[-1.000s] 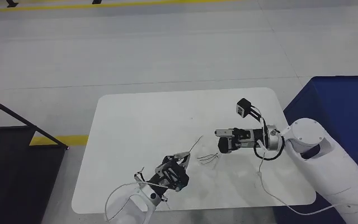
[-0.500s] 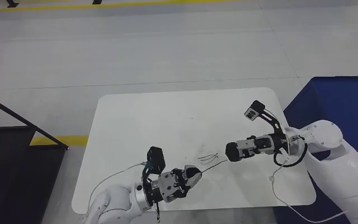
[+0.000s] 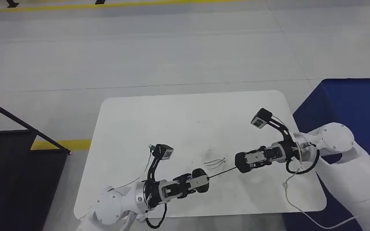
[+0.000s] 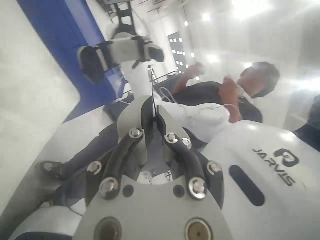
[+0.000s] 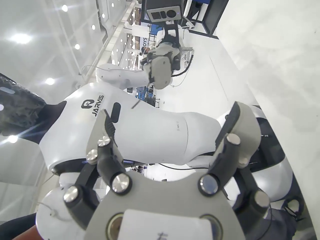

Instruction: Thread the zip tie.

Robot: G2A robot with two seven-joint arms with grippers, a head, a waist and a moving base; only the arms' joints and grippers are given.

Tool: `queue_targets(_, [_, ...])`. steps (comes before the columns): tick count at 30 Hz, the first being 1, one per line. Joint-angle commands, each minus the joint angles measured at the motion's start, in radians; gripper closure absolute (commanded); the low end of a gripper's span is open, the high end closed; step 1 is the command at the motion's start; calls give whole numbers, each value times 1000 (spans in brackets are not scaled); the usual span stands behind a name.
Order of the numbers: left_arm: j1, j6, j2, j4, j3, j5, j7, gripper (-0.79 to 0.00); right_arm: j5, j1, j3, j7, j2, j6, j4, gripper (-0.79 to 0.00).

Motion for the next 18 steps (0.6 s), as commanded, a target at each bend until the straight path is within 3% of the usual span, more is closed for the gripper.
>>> queue_targets(1, [-3,9,0,6,11,28,11,0,4,4,-14,-4,-4,5,-6,-345])
queue_targets(7, [-26,25,-3,25,48,142,63,0,32,14,-49,-5,-15,13,-24,-314])
queue_targets(18, [-36,34,-5,30,93,172,100,0,-1,12,-87,-20,-26,25,-26,-262])
